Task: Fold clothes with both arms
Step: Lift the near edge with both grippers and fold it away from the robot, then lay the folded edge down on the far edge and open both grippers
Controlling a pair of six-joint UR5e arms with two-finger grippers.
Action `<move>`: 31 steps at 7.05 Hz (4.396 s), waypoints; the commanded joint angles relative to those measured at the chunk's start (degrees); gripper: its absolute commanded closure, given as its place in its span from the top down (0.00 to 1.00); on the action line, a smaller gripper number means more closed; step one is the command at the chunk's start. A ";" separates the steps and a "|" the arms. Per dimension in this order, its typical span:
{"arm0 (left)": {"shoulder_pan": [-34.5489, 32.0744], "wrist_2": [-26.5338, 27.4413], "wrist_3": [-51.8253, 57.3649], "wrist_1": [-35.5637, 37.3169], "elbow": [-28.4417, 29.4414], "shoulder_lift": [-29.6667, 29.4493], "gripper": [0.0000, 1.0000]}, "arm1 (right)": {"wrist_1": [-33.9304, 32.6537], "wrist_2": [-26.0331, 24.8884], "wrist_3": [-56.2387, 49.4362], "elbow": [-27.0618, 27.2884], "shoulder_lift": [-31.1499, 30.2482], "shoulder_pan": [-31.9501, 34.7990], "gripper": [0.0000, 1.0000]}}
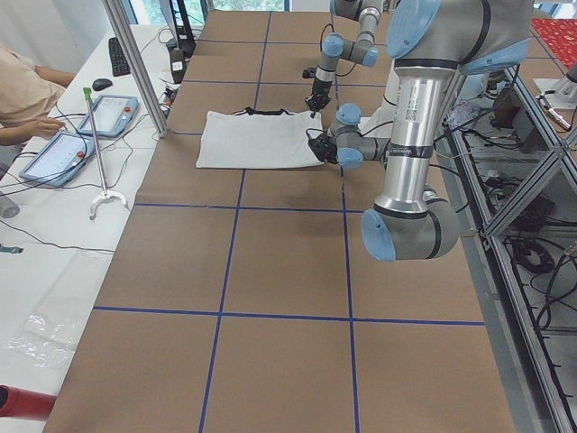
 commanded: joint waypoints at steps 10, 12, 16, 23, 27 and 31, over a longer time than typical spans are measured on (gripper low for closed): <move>-16.68 -6.29 13.50 11.09 -2.02 -10.75 0.00 | -7.80 7.21 -2.94 3.01 6.23 16.14 0.00; -20.46 -6.37 16.84 10.83 4.12 -15.66 0.00 | -7.53 7.29 -4.77 -2.63 9.50 18.86 0.00; -23.11 -6.20 21.43 5.49 12.31 -16.30 0.00 | 1.38 7.65 -6.72 -17.54 16.35 20.63 0.00; -24.08 -6.11 21.34 -0.56 17.58 -16.74 0.00 | 4.77 8.35 -10.59 -23.74 17.50 22.04 0.00; -25.22 -6.11 21.35 -2.61 25.23 -21.57 0.00 | 4.77 8.35 -10.68 -25.75 18.46 22.12 0.00; -28.99 -5.93 27.65 -6.05 30.16 -21.67 0.96 | 11.36 14.81 -21.35 -39.02 24.36 30.34 1.00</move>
